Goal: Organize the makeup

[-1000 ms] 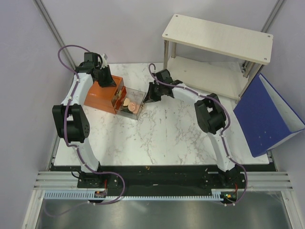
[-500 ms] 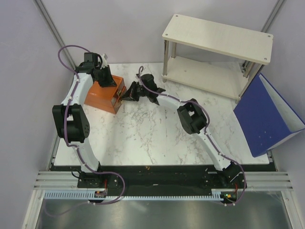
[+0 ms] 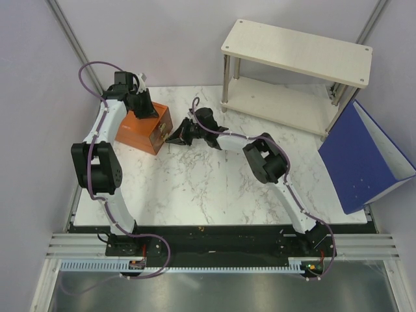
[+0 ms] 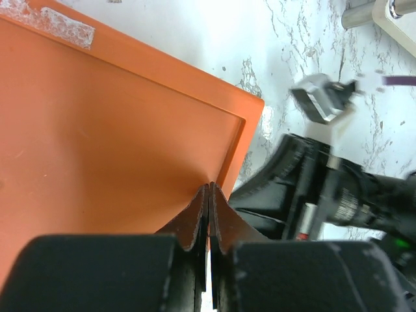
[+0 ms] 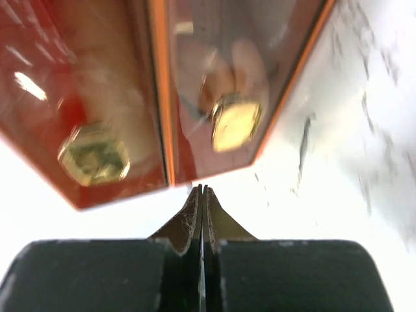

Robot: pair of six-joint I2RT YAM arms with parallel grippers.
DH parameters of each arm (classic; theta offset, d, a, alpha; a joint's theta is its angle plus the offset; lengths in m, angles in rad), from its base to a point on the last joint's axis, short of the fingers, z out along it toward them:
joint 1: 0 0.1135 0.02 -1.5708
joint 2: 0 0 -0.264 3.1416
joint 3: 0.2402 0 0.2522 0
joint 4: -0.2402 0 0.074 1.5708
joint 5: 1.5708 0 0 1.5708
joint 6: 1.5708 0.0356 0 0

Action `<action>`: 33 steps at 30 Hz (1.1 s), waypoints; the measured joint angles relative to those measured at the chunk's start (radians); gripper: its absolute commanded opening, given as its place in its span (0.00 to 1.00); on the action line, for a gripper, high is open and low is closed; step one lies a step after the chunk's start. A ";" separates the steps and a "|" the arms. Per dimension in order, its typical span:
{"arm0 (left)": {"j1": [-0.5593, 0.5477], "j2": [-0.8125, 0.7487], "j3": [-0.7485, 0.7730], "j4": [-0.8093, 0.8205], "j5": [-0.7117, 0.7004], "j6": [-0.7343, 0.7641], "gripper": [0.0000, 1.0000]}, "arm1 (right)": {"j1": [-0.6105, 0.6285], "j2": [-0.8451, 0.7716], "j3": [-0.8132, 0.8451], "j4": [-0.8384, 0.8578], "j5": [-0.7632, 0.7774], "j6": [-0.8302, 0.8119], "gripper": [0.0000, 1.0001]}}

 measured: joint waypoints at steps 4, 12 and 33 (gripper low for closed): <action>-0.002 -0.011 -0.005 0.005 -0.014 0.001 0.15 | -0.022 -0.141 -0.114 -0.086 0.031 -0.119 0.03; -0.034 -0.183 -0.158 0.072 0.003 0.018 0.75 | -0.121 -0.536 -0.297 -0.361 0.216 -0.467 0.63; -0.287 -0.397 -0.486 0.260 0.314 0.101 0.99 | -0.234 -1.105 -0.893 -0.751 0.595 -0.822 0.98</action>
